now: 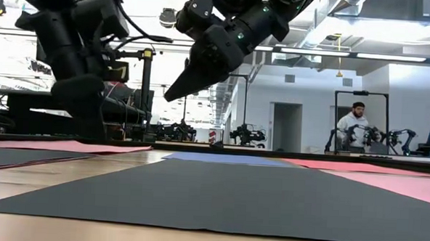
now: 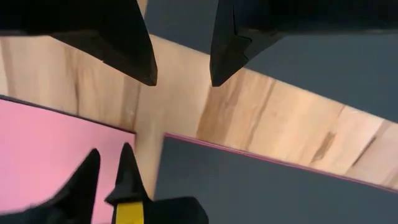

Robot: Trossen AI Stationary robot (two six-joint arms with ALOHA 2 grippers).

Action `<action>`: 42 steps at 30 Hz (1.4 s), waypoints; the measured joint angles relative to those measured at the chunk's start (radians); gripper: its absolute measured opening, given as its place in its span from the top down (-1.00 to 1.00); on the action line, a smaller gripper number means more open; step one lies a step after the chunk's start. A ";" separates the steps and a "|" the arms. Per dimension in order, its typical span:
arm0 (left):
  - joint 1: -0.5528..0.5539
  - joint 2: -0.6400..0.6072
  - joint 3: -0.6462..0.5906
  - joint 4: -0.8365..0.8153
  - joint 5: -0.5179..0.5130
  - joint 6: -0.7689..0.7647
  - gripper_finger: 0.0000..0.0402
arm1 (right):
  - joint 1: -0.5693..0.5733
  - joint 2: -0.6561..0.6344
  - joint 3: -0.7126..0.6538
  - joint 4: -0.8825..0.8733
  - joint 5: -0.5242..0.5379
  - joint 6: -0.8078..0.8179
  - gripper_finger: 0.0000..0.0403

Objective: Organize paper
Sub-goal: Stack the pink paper on top of the pink paper

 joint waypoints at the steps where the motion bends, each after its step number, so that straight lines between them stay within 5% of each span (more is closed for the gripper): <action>1: -0.003 0.020 0.012 0.002 0.005 0.007 0.19 | 0.002 0.000 0.000 -0.001 0.000 0.000 0.30; 10: -0.012 0.155 0.089 -0.029 0.024 0.052 -0.01 | 0.005 0.000 0.000 -0.021 -0.001 0.019 0.30; 23: 0.000 0.103 0.090 -0.139 -0.053 0.048 -0.05 | 0.004 0.000 0.001 -0.049 -0.001 0.021 0.30; 42: 0.003 0.103 0.077 -0.118 0.001 0.117 -0.05 | 0.004 0.000 0.001 -0.048 -0.001 0.021 0.30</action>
